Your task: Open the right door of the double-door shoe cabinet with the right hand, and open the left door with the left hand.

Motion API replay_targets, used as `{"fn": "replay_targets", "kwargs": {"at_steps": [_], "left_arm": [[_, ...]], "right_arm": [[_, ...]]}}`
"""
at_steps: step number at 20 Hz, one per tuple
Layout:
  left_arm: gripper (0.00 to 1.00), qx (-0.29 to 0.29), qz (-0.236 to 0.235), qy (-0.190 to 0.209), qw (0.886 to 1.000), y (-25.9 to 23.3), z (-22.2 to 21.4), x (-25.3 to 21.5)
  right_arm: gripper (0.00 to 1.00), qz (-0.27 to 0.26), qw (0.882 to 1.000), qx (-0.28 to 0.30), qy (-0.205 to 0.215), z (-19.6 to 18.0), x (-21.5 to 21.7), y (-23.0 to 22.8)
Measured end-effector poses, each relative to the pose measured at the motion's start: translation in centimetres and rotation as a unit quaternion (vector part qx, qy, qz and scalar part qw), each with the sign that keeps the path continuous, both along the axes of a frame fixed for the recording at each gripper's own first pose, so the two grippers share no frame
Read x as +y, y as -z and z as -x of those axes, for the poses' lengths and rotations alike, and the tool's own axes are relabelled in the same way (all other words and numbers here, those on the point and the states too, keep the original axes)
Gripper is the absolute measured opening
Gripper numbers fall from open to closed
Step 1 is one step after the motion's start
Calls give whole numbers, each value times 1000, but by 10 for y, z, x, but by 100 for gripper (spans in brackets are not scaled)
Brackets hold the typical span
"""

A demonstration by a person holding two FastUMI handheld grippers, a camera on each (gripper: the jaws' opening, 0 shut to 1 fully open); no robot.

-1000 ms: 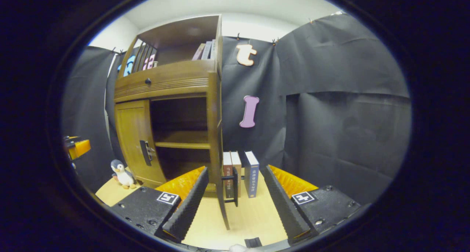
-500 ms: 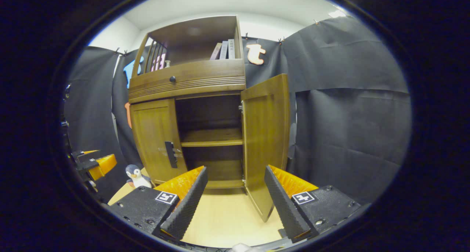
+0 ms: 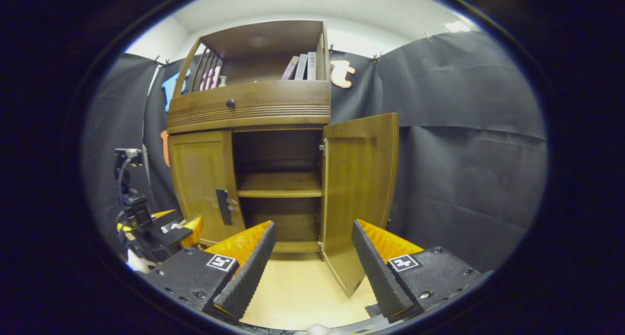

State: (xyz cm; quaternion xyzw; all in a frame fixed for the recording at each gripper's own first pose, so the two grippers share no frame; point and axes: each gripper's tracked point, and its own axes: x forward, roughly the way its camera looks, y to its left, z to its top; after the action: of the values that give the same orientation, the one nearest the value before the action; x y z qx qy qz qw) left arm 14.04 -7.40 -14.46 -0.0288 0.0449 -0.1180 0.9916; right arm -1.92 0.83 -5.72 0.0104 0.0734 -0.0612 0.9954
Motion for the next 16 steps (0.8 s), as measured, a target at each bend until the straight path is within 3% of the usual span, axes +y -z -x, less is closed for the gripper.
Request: {"fn": "replay_targets", "kwargs": {"at_steps": [9,10,11,13,15,16], "left_arm": [[96,-1,3,14,1000,23,-99,-45],[89,-2,2,13,1000,22,-104,-45],[96,-5,2,13,1000,22,-110,-44],[100,-11,-2,14,1000,18,-115,-48],[76,-14,-11,19,1000,17,-121,-53],[82,-9,-18,21,1000,18,-118,-53]], "right_arm": [[100,19,999,31,20,-2,-1,11],[99,18,999,34,21,-2,-2,12],[99,17,999,36,20,-2,-2,13],[99,17,999,40,20,-3,-2,16],[99,14,999,41,20,-4,-3,17],[99,11,999,41,18,-3,-4,19]]}}
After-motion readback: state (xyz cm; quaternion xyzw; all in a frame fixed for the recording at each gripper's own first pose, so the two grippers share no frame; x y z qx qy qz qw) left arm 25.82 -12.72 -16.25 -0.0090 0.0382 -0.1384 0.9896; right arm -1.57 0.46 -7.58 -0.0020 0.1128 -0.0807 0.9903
